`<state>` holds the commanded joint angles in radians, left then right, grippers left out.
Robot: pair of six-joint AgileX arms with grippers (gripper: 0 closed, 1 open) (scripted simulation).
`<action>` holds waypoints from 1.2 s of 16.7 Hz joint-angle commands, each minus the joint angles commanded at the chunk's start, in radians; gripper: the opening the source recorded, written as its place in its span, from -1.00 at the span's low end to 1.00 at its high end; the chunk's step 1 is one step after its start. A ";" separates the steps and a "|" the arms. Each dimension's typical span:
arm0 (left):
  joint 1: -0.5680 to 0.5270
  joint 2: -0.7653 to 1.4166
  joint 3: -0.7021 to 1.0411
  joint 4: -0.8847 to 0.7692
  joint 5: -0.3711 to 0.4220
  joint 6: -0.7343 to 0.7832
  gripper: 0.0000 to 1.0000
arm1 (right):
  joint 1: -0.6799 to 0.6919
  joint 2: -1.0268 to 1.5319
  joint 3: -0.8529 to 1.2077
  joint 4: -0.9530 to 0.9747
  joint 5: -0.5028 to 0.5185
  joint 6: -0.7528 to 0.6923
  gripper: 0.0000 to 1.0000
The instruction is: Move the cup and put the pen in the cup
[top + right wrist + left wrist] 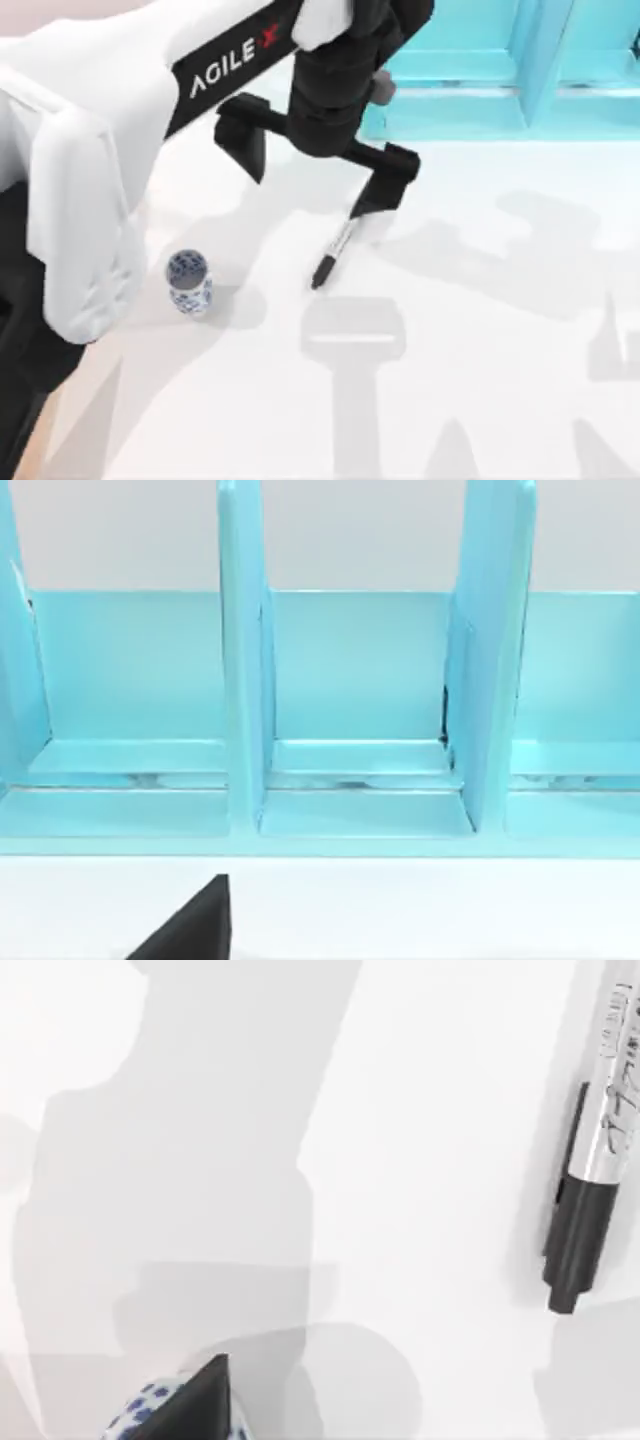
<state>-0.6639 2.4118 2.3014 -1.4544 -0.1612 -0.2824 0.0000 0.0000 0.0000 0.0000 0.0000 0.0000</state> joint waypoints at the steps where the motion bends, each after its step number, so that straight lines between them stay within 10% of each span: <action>1: -0.028 0.043 0.027 0.023 -0.019 0.014 1.00 | 0.000 0.000 0.000 0.000 0.000 0.000 1.00; 20: -0.036 0.167 -0.176 0.384 -0.051 0.083 1.00 | 0.000 0.000 0.000 0.000 0.000 0.000 1.00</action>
<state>-0.7000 2.5791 2.1258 -1.0702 -0.2119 -0.1997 0.0000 0.0000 0.0000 0.0000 0.0000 0.0000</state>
